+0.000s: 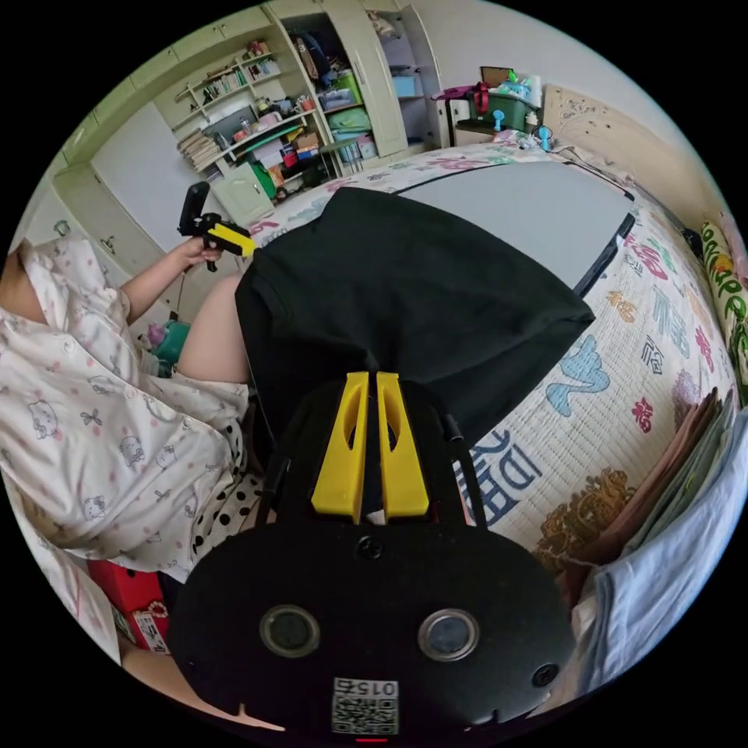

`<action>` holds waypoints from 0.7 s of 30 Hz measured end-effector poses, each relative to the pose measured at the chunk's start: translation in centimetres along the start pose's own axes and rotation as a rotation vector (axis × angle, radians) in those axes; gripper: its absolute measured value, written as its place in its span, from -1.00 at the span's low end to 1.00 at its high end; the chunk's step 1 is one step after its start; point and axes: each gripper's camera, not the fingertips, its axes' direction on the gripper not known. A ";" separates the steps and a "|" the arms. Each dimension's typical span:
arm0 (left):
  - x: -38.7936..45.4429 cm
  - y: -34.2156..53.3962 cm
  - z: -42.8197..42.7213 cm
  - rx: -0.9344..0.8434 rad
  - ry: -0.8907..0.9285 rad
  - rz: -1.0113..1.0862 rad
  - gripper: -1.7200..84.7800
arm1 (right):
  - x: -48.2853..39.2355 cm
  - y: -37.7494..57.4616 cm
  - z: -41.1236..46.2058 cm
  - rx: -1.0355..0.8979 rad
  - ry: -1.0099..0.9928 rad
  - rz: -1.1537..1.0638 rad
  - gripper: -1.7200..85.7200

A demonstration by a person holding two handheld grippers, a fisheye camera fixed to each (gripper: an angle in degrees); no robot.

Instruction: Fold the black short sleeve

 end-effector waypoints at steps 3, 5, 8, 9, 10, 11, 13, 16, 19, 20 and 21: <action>1.5 3.2 -0.5 0.023 -0.009 0.009 -0.97 | -3.0 1.2 -2.3 0.037 0.007 0.015 -0.97; 2.0 5.8 -0.1 0.031 -0.035 -0.010 -0.96 | -4.9 2.0 -2.7 0.011 0.021 0.021 -0.97; 0.4 8.8 1.1 0.102 -0.072 -0.214 -0.94 | -6.2 2.5 -1.8 -0.034 0.061 0.061 -0.97; 0.0 9.4 1.6 0.115 -0.070 -0.269 -0.93 | -6.5 2.5 -1.7 -0.037 0.065 0.064 -0.98; -0.7 10.4 3.0 0.125 -0.054 -0.376 -0.84 | -7.3 2.4 -1.8 -0.040 0.078 0.056 -0.98; -1.0 11.2 4.9 0.105 -0.030 -0.448 -0.75 | -8.2 2.2 -2.0 -0.037 0.097 0.045 -0.98; -1.0 12.8 7.2 0.096 -0.052 -0.547 -0.68 | -9.3 2.0 -2.3 -0.043 0.109 0.046 -0.98; -1.1 16.2 9.8 0.274 0.047 -0.686 -0.67 | -10.4 2.0 -2.8 -0.038 0.117 0.053 -0.98; -1.2 17.5 13.7 0.242 0.072 -0.742 -0.67 | -11.2 1.9 -3.5 -0.036 0.121 0.069 -0.98; -1.0 18.6 14.4 0.279 0.049 -0.775 -0.69 | -11.5 1.7 -3.7 -0.037 0.122 0.074 -0.98; -0.9 19.0 14.7 0.284 0.048 -0.786 -0.70 | -11.7 1.6 -3.8 -0.038 0.124 0.076 -0.98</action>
